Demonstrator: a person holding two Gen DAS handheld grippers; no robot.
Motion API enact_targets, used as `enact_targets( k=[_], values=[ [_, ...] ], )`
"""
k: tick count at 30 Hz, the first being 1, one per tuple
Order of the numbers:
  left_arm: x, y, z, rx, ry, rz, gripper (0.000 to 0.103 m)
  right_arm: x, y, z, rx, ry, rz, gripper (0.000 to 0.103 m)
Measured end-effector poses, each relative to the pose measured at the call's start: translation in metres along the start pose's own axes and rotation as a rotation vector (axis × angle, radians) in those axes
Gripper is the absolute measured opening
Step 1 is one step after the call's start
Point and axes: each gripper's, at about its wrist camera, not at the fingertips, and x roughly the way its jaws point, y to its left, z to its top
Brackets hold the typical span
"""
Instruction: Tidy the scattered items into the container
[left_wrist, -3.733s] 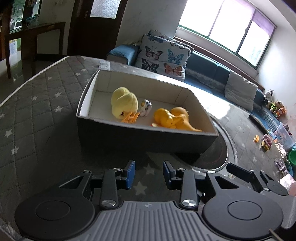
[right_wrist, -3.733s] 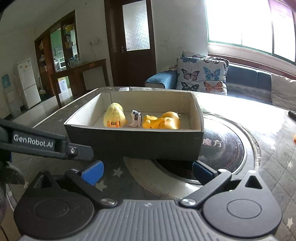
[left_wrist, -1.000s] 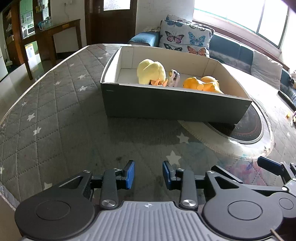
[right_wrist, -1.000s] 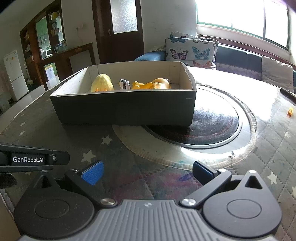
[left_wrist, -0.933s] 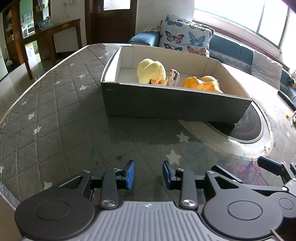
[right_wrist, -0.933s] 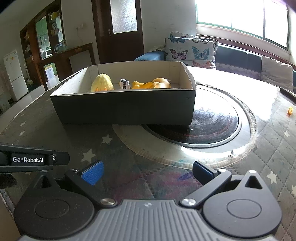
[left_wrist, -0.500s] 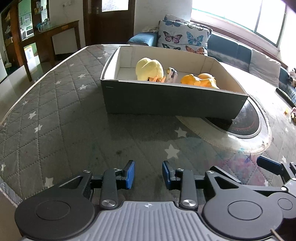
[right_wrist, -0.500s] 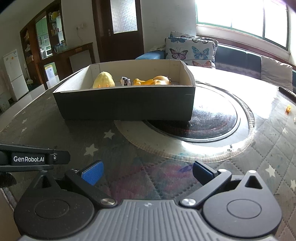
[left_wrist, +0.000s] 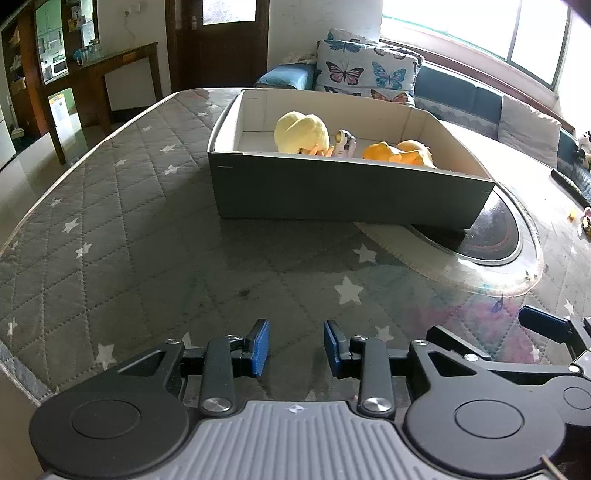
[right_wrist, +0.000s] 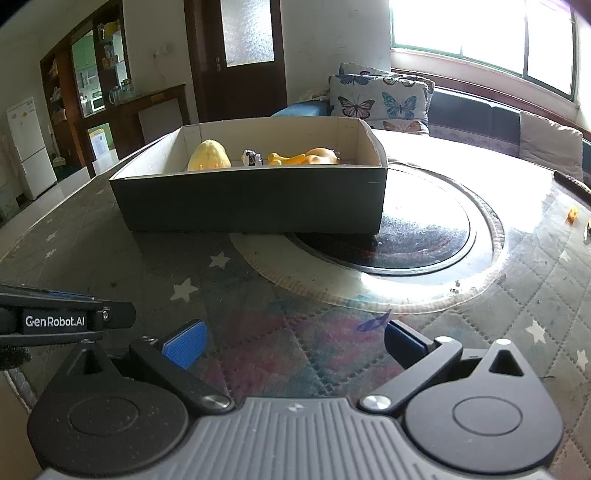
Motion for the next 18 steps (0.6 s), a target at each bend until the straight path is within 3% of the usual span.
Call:
enact_targets(
  k=[18],
  values=[
    [0.0045, -0.0031, 0.0035, 0.029, 0.012, -0.013, 0.035, 0.0035, -0.0026, 0.0044, 0.009, 0.001, 0.000, 0.103]
  ],
)
